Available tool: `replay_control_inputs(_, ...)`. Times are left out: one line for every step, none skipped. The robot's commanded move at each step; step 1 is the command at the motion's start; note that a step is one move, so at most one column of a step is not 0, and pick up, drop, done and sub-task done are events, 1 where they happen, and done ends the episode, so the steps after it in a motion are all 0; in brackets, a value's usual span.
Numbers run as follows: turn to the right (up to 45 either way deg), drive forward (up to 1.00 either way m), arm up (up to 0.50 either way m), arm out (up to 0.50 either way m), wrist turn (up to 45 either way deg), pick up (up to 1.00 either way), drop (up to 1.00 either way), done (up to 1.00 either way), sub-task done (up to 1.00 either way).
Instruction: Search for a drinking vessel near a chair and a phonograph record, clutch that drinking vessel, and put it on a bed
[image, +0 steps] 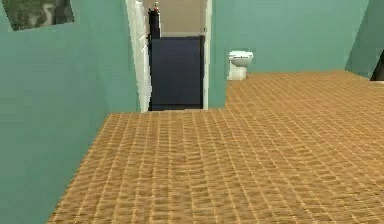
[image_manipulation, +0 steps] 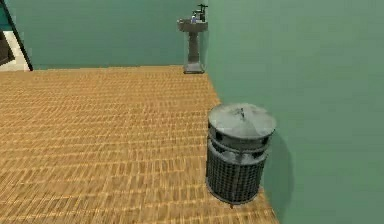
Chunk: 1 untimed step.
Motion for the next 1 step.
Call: replay_control_inputs(0.0, 1.00, 0.00, 0.00, 0.0, 0.00, 0.00, 0.00, 0.00)
